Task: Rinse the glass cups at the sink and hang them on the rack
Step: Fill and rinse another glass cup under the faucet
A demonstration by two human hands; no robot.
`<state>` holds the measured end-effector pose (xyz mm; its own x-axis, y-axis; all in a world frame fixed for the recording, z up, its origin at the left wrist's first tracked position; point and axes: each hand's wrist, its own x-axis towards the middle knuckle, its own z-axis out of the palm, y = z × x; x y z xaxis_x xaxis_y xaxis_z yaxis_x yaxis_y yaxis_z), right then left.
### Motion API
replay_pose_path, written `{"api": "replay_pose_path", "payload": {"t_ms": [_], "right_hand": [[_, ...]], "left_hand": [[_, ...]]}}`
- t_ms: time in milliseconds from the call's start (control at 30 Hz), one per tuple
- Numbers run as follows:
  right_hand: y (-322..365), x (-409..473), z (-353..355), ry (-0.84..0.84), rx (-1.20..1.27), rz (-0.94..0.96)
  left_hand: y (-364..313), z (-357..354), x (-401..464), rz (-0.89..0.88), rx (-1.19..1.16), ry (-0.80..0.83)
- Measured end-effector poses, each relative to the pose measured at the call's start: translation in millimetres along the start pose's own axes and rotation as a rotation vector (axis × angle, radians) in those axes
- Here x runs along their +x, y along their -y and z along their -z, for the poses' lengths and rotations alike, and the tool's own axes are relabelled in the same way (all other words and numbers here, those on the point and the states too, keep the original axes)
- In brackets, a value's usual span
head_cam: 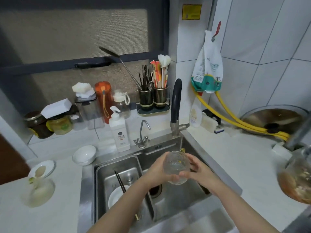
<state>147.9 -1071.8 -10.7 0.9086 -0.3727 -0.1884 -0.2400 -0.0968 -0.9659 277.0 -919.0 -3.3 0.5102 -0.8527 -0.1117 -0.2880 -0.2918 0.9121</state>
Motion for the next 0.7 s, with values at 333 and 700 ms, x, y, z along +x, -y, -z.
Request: {"api": "replay_pose_path", "payload": {"t_ms": [333,700], "right_hand": [[3.5,69.0,44.2,0.12,-0.087,0.067],[-13.9,167.8,97.0,0.173,-0.288,0.149]], "left_hand": [[-4.7,-29.6,69.7,0.042,-0.072,-0.258],[22.8,-45.1,123.2,0.172,-0.239,-0.575]]}}
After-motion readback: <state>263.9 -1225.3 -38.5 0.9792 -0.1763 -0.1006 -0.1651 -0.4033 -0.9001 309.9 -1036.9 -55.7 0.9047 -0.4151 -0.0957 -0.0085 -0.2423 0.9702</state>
